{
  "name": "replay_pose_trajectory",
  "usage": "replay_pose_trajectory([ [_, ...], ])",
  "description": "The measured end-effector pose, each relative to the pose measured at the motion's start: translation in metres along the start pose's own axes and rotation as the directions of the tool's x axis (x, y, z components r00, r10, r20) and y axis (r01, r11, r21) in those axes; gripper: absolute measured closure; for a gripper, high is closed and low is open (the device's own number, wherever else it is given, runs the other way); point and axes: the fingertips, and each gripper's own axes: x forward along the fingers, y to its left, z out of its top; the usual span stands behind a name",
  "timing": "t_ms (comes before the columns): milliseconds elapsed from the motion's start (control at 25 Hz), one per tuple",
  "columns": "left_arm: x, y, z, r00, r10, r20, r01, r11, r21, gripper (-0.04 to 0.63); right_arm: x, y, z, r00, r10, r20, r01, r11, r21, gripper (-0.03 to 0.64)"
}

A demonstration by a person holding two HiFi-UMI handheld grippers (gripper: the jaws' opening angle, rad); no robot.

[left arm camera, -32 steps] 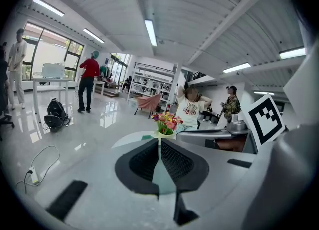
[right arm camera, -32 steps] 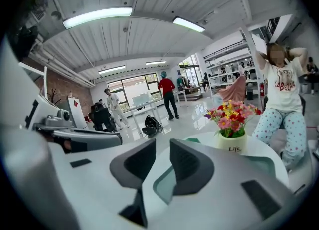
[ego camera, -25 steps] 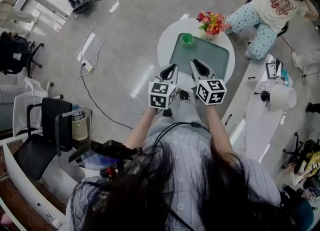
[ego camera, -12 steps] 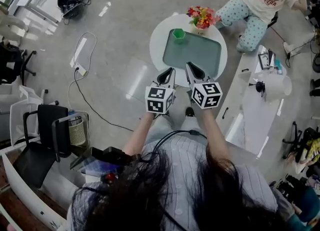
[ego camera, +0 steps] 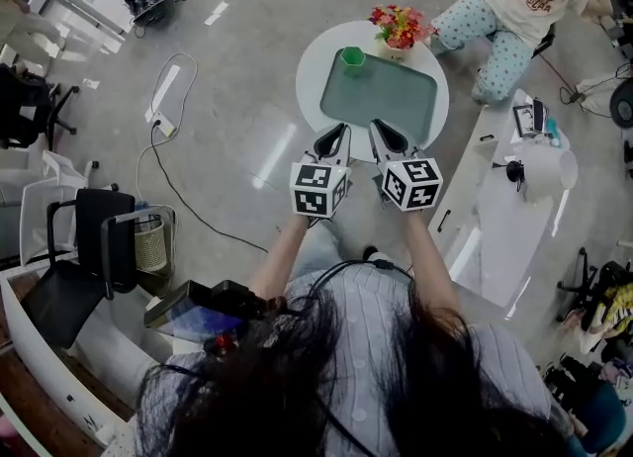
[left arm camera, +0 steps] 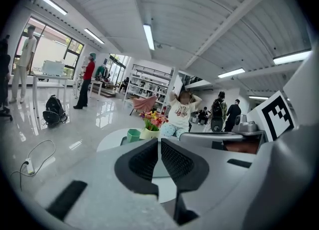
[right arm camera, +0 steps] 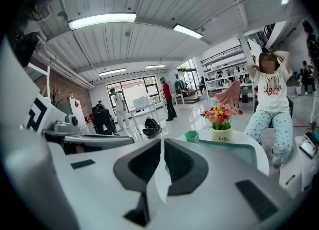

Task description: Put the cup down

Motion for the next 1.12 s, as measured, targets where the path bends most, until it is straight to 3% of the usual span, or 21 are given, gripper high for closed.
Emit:
replay_pose_trajectory([
  [400,-0.028,-0.047,-0.021,0.997,0.077,0.017,-0.077,0.997,-0.015,0.577,-0.058,0.004,-0.015,0.997,0.079,0.000,-0.079,0.997,-0.027,0.572],
  [1120,-0.092,-0.178,-0.090,0.980,0.195,0.050,-0.194,0.981,-0.023,0.577,-0.197,0.002,-0.078,0.975,0.222,-0.020,-0.223,0.974,-0.038,0.572],
])
